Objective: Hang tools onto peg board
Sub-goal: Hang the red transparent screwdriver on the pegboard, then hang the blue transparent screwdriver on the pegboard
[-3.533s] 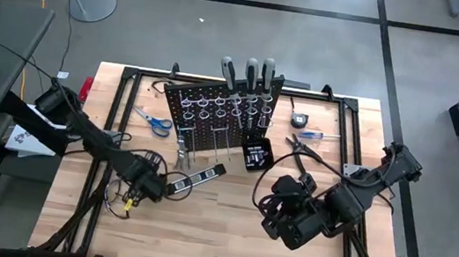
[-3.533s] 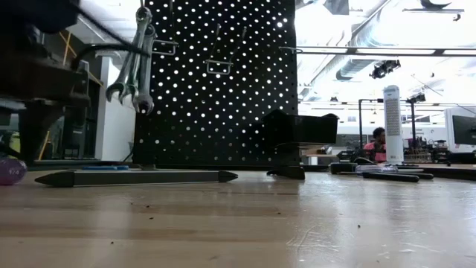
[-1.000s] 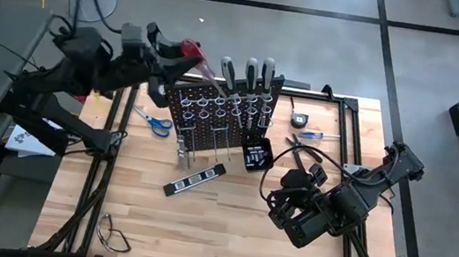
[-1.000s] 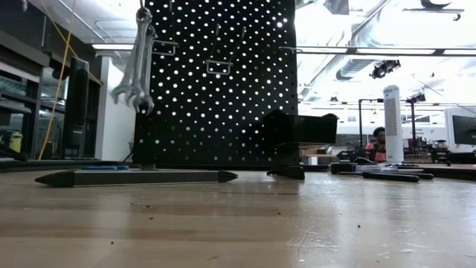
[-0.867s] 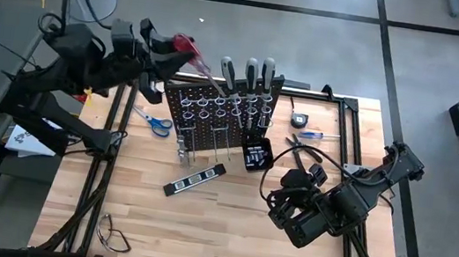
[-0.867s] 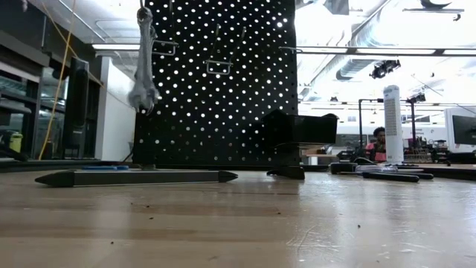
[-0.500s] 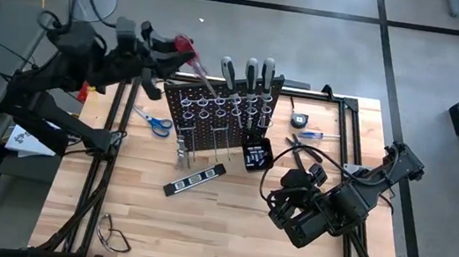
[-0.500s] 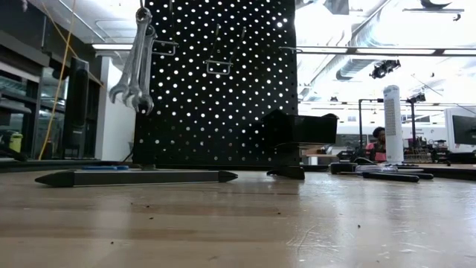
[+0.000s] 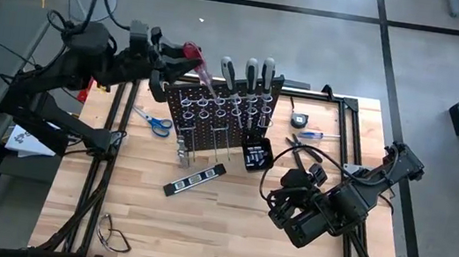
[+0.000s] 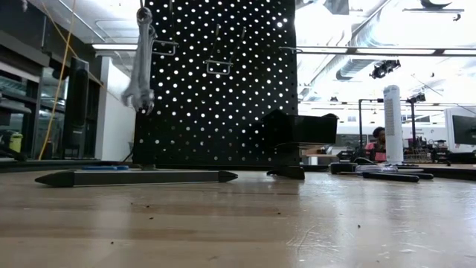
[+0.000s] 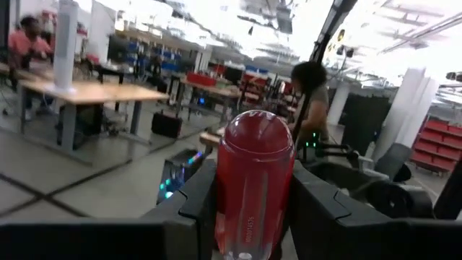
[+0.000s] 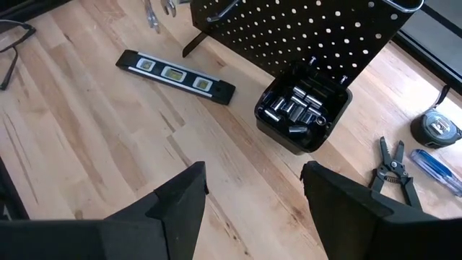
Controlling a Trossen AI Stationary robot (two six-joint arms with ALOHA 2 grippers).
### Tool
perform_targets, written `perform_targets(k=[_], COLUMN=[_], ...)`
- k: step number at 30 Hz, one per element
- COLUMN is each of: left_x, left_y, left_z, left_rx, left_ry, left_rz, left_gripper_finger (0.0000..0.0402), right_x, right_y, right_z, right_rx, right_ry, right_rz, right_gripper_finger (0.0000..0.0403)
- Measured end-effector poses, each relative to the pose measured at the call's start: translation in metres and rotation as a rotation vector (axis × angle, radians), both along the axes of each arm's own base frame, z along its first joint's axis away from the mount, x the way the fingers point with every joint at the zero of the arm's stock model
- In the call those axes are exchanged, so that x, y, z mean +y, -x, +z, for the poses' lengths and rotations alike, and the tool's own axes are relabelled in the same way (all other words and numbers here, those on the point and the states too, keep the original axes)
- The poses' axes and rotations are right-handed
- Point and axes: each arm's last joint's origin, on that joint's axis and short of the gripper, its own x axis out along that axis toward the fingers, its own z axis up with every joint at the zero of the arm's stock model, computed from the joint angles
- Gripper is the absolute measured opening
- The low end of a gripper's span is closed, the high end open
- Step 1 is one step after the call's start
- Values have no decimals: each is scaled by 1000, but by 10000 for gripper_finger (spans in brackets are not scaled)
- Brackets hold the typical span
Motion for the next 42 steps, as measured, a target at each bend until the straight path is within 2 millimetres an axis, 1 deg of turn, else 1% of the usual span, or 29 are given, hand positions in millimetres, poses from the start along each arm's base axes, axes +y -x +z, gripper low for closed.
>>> perform_targets(k=[11, 13, 22, 23, 24, 28, 29, 31, 33, 36, 40, 42], left_x=[12, 15, 16, 16, 16, 16, 15, 15, 14, 13, 8, 4], left_y=[-10, -13, -15, -15, -15, -12, -10, -7, -3, 6, 32, 46], left_z=[-14, -17, -20, -20, -20, -19, -18, -19, -18, -13, 6, 13], left_rx=[80, 103, 132, 132, 132, 130, 130, 145, 141, 116, 42, 4], left_ry=[142, 142, 118, 118, 117, 123, 124, 127, 132, 130, 84, 66], left_rz=[-59, -53, -40, -37, -34, -31, -33, -35, -37, -40, -53, -66], left_gripper_finger=[115, 115, 118, 132, 155, 264, 284, 310, 321, 323, 321, 321], right_x=[-1, -1, -2, -2, -2, -3, -3, -4, -6, -7, -12, -17], right_y=[-2, -2, -2, -3, -3, -3, -3, -4, -5, -6, -6, -6], right_z=[0, 0, 1, 1, 1, 1, 1, 1, 1, 4, 17, 25], right_rx=[-6, -7, -19, -19, -19, -22, -25, -27, -32, -58, -151, -181], right_ry=[-4, -5, 6, 6, 6, 10, 14, 17, 25, 43, 105, 131], right_rz=[-8, -8, -12, -13, -15, -16, -19, -25, -30, -42, -76, -104], right_gripper_finger=[222, 222, 222, 222, 222, 222, 222, 222, 222, 222, 222, 222])
